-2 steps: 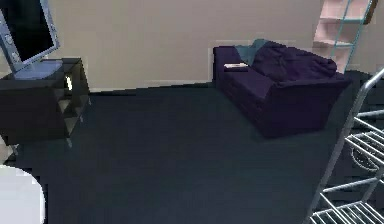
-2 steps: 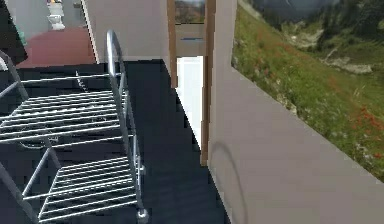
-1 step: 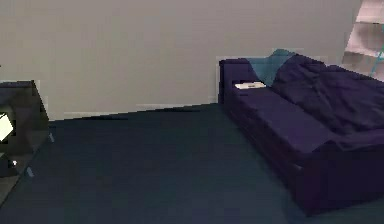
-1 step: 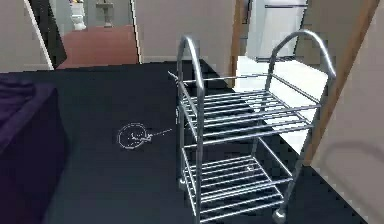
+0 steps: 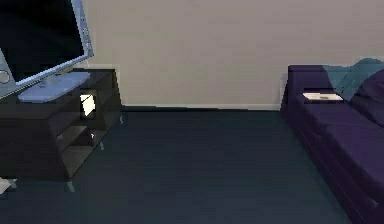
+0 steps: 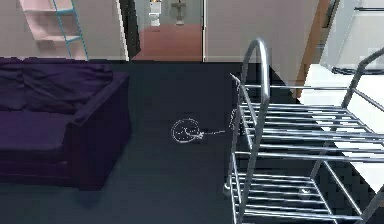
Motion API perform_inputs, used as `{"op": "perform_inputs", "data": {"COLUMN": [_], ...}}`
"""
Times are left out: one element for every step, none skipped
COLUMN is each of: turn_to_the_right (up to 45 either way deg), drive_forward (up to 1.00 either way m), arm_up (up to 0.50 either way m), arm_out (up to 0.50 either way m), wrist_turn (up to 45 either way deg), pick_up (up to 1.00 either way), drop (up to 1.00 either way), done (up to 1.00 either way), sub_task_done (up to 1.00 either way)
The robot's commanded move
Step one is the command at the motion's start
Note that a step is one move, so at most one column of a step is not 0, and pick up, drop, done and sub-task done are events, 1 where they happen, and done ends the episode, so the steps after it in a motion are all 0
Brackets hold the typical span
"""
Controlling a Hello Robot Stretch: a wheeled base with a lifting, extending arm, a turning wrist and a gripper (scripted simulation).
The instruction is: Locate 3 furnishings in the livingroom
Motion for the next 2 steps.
{"op": "perform_inputs", "data": {"turn_to_the_right": [0.0, -45.0], "drive_forward": [0.10, 0.00], "arm_up": [0.00, 0.00], "arm_out": [0.00, 0.00], "wrist_turn": [0.0, 0.0], "pick_up": [0.00, 0.00], "drop": [0.00, 0.00], "done": [0.00, 0.00], "sub_task_done": [0.00, 0.00]}}
